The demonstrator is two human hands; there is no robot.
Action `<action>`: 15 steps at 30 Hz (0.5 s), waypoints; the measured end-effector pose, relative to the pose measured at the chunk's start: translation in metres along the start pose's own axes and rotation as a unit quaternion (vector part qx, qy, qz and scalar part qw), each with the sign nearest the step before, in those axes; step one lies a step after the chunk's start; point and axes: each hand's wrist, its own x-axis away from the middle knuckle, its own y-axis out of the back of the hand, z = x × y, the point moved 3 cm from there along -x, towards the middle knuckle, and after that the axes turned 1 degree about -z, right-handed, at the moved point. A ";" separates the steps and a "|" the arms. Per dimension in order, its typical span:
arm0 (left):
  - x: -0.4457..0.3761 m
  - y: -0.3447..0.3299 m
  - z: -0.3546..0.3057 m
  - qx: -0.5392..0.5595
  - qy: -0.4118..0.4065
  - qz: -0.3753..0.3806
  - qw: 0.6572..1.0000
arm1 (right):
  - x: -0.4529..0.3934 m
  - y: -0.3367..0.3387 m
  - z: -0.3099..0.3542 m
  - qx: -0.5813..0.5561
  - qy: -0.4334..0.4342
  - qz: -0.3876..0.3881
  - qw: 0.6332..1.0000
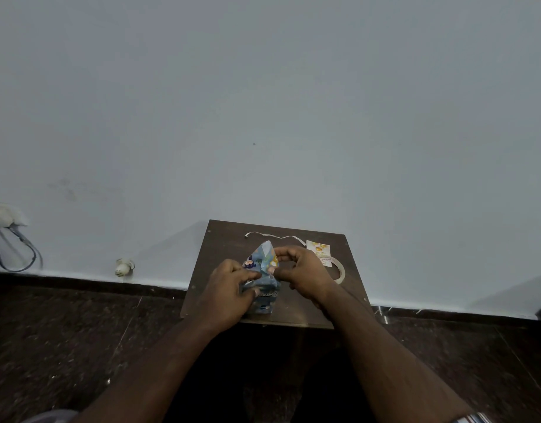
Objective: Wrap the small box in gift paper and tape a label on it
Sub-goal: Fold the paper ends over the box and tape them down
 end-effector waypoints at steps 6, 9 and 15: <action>-0.001 -0.001 0.002 0.055 0.016 0.001 0.998 | -0.007 -0.005 -0.003 0.074 -0.001 0.015 0.997; -0.005 -0.001 0.007 0.093 0.026 -0.010 0.995 | -0.009 -0.006 -0.001 0.098 -0.007 0.006 0.995; -0.010 0.000 0.016 0.137 0.080 -0.064 0.985 | -0.013 -0.007 -0.001 0.137 -0.013 0.024 0.990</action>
